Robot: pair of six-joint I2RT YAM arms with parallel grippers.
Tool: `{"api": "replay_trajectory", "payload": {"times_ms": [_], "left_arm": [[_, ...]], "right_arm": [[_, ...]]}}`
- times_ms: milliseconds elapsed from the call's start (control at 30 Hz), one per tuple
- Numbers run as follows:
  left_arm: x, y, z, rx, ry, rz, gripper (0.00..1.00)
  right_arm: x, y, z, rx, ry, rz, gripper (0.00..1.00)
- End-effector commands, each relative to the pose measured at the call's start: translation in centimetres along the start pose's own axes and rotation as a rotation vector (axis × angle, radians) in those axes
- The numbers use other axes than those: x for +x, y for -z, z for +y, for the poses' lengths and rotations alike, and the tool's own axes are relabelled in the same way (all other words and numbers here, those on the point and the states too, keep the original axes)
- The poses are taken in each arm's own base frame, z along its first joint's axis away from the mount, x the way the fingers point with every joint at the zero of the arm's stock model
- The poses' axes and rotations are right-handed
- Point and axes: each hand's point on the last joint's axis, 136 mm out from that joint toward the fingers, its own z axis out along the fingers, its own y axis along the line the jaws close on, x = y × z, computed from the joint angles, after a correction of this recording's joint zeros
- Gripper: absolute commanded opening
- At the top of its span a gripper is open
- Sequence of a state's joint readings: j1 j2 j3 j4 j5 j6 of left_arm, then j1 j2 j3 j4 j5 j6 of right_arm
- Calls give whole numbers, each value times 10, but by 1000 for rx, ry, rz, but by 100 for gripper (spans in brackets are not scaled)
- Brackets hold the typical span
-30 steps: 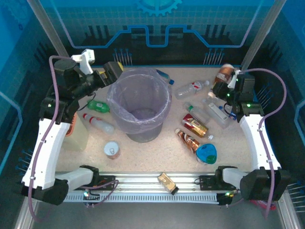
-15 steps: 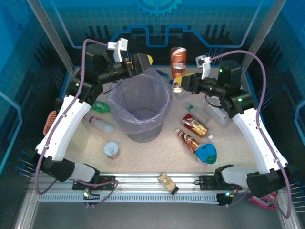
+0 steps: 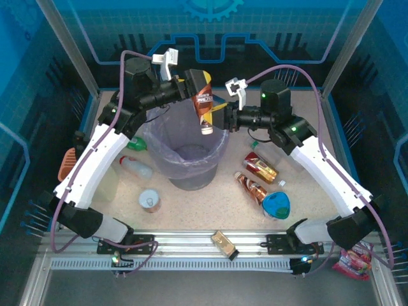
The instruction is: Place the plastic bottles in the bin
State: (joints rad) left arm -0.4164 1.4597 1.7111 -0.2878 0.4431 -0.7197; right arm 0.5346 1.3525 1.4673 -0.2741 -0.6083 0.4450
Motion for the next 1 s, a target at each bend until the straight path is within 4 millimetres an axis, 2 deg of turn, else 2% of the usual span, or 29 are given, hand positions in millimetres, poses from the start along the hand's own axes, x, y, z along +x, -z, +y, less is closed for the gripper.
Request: {"api": "replay_trajectory", "payload": {"times_ms": [0, 200, 267, 333, 500, 633, 767, 967], "left_arm": [[-2, -2, -7, 33, -10, -14, 76], [2, -4, 2, 6, -12, -9, 57], [1, -4, 3, 1, -15, -12, 56], [0, -3, 4, -6, -22, -16, 54], [-3, 6, 15, -99, -83, -25, 51], [-5, 18, 30, -223, -151, -20, 46], [-5, 21, 50, -338, -207, -3, 43], [10, 10, 98, -532, -306, 86, 38]], "right_arm": [[-15, -5, 16, -61, 36, -40, 28], [-16, -9, 12, -58, 40, -39, 29], [-16, -9, 10, -50, 40, -39, 33], [-16, -9, 7, -33, 44, -35, 43], [-20, 8, -7, 45, 40, -45, 83], [-24, 40, -36, 170, -39, -83, 98], [-17, 88, -82, 360, -164, -136, 99], [18, 169, -145, 700, -327, -172, 98]]}}
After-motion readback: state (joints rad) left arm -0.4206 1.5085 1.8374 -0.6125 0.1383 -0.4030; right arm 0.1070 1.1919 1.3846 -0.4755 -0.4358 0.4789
